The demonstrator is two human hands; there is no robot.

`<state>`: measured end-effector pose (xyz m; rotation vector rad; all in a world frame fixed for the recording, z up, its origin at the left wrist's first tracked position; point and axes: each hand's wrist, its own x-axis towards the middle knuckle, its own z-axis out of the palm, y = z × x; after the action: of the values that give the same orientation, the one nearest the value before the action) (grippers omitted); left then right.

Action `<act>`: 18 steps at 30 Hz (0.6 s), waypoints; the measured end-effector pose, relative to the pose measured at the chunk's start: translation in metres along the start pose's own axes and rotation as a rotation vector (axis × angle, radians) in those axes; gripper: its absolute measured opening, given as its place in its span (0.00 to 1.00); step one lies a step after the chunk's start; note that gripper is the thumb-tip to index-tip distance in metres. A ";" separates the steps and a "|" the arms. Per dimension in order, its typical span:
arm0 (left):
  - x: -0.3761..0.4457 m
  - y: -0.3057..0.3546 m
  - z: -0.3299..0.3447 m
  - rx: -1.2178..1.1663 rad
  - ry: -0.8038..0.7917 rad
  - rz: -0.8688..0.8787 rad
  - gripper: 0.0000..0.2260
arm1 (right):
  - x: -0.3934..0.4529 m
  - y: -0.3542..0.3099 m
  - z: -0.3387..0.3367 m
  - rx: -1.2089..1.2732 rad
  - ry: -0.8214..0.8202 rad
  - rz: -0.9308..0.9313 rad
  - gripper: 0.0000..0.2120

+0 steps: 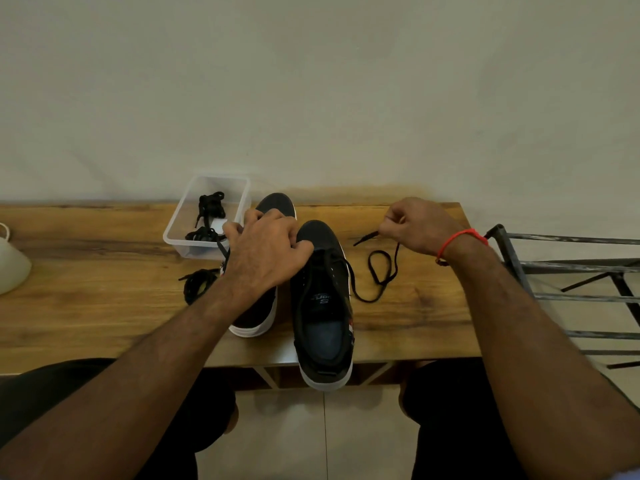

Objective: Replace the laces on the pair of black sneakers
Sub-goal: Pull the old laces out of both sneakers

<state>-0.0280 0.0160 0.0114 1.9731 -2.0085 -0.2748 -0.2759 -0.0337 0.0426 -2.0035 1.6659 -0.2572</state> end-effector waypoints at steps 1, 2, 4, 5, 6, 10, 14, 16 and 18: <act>0.000 0.001 0.000 -0.060 -0.001 -0.008 0.11 | 0.001 0.005 -0.001 -0.010 -0.012 0.022 0.09; -0.001 0.004 0.000 -0.135 -0.007 -0.015 0.10 | 0.001 0.010 -0.001 -0.025 -0.030 0.048 0.09; -0.001 0.009 0.002 -0.294 -0.033 -0.043 0.10 | 0.003 0.016 0.002 -0.090 -0.041 0.094 0.10; 0.000 0.009 0.004 -0.370 -0.062 -0.073 0.10 | 0.005 0.018 0.005 -0.151 -0.027 0.107 0.10; 0.000 0.009 0.003 -0.450 -0.087 -0.104 0.12 | 0.004 0.015 0.008 -0.202 -0.012 0.106 0.10; 0.001 0.012 -0.003 -0.723 -0.165 -0.208 0.13 | 0.003 -0.013 0.028 -0.110 -0.038 -0.034 0.21; 0.006 0.014 -0.016 -1.087 -0.132 -0.418 0.13 | -0.002 -0.034 0.048 -0.275 -0.222 -0.049 0.21; 0.009 0.009 -0.025 -1.035 -0.121 -0.435 0.13 | -0.004 -0.036 0.053 -0.264 -0.259 -0.045 0.18; 0.011 -0.002 -0.026 -0.624 -0.034 -0.308 0.11 | -0.003 -0.035 0.055 -0.196 -0.265 -0.056 0.15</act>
<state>-0.0168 0.0069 0.0359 1.8410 -1.3815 -0.8884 -0.2214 -0.0122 0.0144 -2.1212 1.5175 0.1527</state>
